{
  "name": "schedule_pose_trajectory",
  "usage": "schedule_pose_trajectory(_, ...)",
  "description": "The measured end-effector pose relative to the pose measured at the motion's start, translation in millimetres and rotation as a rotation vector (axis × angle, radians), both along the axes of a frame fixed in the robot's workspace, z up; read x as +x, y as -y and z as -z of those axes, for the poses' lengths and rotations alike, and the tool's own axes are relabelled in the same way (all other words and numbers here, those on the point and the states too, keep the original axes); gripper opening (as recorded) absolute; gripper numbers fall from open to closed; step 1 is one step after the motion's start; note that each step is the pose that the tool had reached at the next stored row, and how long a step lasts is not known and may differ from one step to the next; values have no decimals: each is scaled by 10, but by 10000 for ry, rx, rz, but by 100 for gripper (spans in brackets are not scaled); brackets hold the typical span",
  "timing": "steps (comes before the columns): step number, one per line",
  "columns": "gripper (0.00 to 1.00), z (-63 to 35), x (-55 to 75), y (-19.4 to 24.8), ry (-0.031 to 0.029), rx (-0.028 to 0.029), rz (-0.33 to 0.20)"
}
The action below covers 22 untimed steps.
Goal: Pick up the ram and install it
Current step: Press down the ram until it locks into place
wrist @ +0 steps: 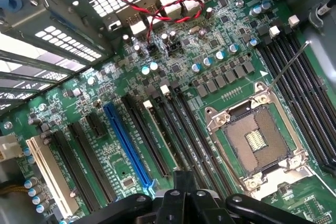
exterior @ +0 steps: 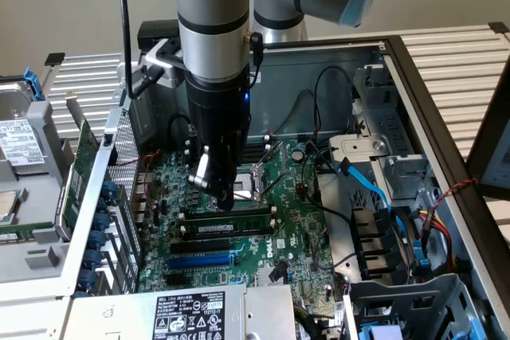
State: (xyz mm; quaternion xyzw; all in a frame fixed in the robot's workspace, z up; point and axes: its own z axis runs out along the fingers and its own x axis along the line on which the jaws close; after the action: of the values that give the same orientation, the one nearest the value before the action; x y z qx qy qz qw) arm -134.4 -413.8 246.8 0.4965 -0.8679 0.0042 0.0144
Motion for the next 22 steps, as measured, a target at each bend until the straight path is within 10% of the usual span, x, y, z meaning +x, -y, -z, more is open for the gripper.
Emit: schedule_pose_trajectory(22, 11, 0, 0, -1, 3, -25, 2934)
